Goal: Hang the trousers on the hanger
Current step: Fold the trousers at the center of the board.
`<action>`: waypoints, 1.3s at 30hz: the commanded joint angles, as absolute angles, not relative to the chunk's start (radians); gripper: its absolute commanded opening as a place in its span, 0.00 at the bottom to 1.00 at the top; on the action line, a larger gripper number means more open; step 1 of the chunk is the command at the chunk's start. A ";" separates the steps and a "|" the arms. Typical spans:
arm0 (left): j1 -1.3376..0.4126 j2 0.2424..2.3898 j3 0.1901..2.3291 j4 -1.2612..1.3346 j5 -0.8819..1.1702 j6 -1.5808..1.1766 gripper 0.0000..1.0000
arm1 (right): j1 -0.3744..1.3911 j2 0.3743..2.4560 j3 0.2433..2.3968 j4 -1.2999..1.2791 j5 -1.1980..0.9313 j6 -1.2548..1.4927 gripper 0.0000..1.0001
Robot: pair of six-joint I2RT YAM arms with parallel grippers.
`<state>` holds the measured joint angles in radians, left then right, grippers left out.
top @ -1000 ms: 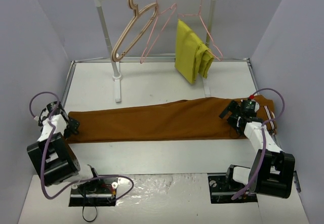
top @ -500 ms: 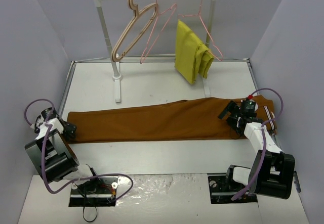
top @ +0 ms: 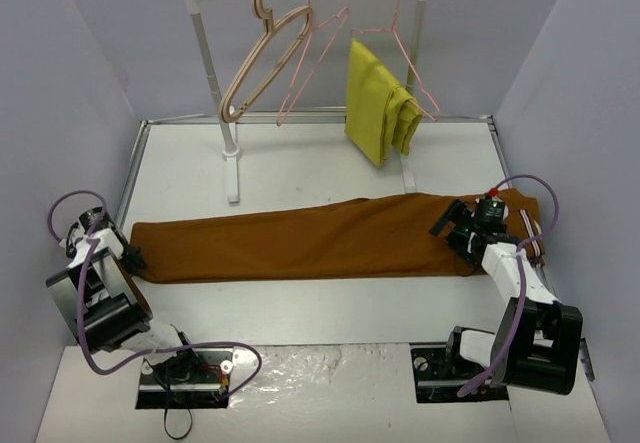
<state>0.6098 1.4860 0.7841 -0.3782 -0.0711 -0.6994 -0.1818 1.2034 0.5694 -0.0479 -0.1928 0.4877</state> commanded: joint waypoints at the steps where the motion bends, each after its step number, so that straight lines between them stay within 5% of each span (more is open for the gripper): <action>1: 0.617 1.523 0.781 -0.436 -0.066 -0.709 0.02 | -0.184 1.170 0.560 -0.043 -0.207 0.472 0.99; 9: 0.594 1.244 1.108 -0.598 -0.051 -0.690 0.02 | -0.141 1.046 0.503 -0.029 -0.259 0.500 1.00; 16: 0.584 1.271 1.582 -0.766 0.141 -0.677 0.02 | -0.101 0.936 0.506 -0.093 -0.298 0.534 1.00; 25: 0.581 1.396 2.106 -0.980 0.021 -0.502 0.02 | -0.098 0.988 0.601 -0.110 -0.272 0.540 1.00; 31: 0.324 1.350 1.981 -0.953 0.035 -0.474 0.02 | -0.092 1.011 0.658 -0.106 -0.265 0.537 1.00; 39: -0.047 1.148 1.464 -0.729 0.034 -0.670 0.02 | -0.092 1.015 0.729 -0.109 -0.281 0.537 1.00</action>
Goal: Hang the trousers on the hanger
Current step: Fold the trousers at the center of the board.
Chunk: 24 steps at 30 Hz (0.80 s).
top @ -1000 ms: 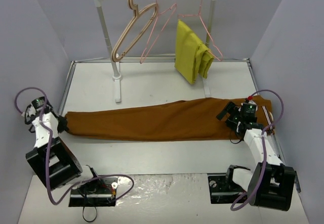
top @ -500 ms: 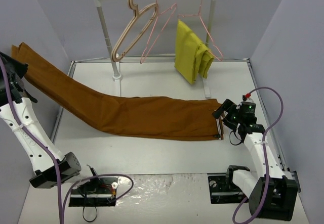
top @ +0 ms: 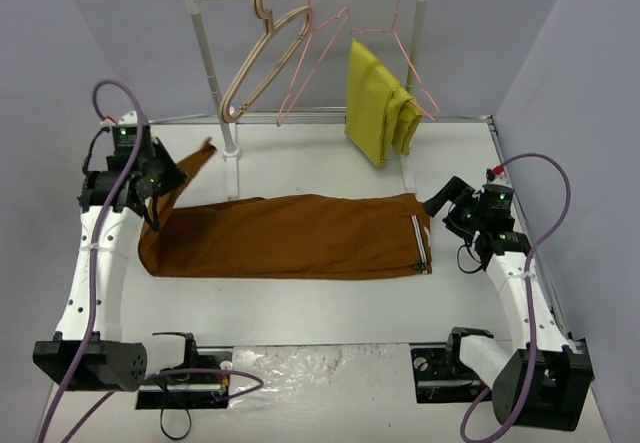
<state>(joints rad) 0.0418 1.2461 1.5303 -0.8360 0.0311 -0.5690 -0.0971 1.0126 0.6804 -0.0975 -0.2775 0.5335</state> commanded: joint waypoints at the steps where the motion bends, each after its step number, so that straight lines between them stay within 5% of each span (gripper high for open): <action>1: -0.084 1.137 1.433 -0.706 0.031 -0.696 0.02 | -0.092 1.015 0.733 -0.109 -0.279 0.540 1.00; 11: -0.595 1.224 1.454 -0.490 -0.156 -0.917 0.02 | -0.095 1.054 0.874 -0.146 -0.259 0.575 1.00; 24: -0.874 1.571 1.716 -0.299 -0.227 -0.864 0.02 | -0.113 1.066 0.980 -0.328 -0.051 0.612 1.00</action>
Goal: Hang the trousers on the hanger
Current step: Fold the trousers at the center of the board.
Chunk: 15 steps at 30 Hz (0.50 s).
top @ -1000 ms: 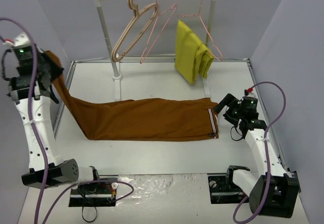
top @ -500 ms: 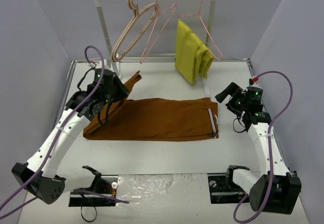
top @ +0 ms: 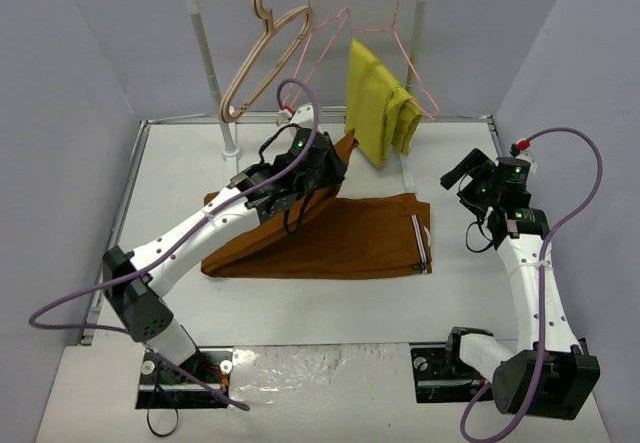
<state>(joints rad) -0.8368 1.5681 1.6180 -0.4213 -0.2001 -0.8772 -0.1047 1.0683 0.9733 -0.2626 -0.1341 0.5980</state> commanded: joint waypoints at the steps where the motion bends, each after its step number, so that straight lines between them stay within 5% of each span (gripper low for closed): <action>1: -0.883 1.586 1.729 -0.293 -0.218 -0.859 0.02 | -0.115 1.059 0.968 -0.334 -0.046 0.614 1.00; 15: -0.989 1.779 1.804 -0.203 -0.166 -0.755 0.02 | -0.121 1.049 0.950 -0.360 -0.005 0.600 1.00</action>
<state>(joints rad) -0.9794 1.7805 1.7390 -0.3004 -0.1913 -0.7982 -0.1173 1.0672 0.9634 -0.3382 -0.0399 0.6044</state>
